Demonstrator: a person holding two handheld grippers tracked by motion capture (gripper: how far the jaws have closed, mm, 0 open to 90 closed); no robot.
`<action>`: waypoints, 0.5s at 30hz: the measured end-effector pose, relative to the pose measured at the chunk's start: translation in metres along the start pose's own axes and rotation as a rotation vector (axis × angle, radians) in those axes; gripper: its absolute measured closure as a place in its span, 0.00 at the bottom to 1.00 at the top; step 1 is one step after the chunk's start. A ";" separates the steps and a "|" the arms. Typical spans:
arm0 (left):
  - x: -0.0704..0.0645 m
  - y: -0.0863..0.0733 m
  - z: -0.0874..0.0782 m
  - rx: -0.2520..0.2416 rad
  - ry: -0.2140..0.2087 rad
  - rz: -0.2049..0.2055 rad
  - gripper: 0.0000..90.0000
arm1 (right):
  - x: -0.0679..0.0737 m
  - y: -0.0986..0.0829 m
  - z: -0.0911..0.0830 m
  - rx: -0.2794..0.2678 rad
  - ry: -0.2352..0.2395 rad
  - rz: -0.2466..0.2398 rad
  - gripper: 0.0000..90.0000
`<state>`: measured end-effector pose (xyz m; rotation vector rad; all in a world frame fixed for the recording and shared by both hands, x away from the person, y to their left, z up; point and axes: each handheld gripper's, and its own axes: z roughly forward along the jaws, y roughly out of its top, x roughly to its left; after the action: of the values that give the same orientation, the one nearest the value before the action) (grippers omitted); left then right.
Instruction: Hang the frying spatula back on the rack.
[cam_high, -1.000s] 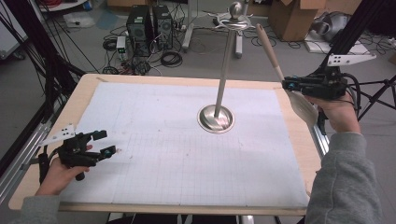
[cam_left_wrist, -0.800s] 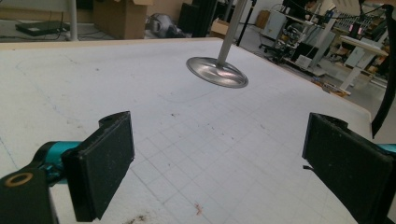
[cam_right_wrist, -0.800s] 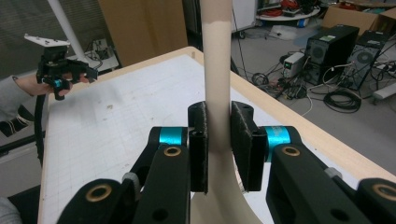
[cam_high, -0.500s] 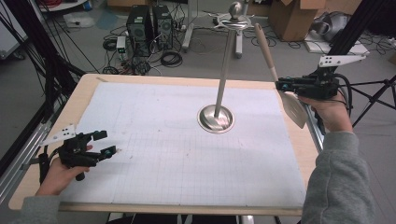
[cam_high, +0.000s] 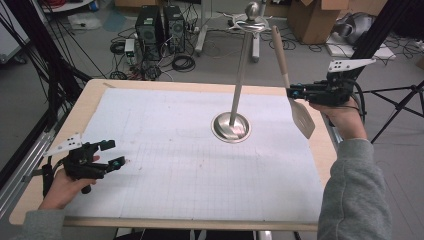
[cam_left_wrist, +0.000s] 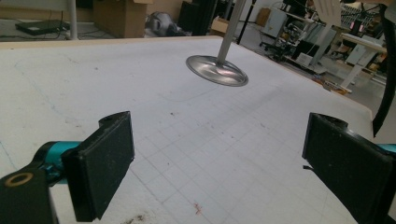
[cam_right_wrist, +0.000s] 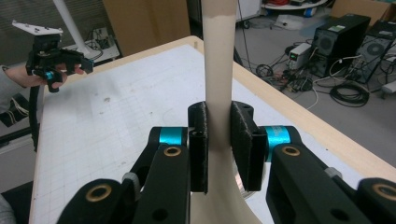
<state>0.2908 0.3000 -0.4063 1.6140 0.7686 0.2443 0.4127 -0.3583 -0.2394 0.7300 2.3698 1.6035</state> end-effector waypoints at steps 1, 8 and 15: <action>0.000 0.000 0.000 -0.001 0.001 -0.001 0.11 | 0.000 0.000 0.001 0.006 0.005 0.001 0.86; -0.001 0.000 0.000 0.002 0.002 0.002 0.11 | -0.001 0.000 0.008 0.011 0.008 0.004 0.86; -0.001 0.000 -0.003 -0.004 0.009 0.008 0.11 | -0.003 0.001 0.018 0.012 -0.001 -0.006 0.86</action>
<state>0.2886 0.3018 -0.4053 1.6132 0.7677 0.2593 0.4229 -0.3445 -0.2465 0.7254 2.3806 1.5884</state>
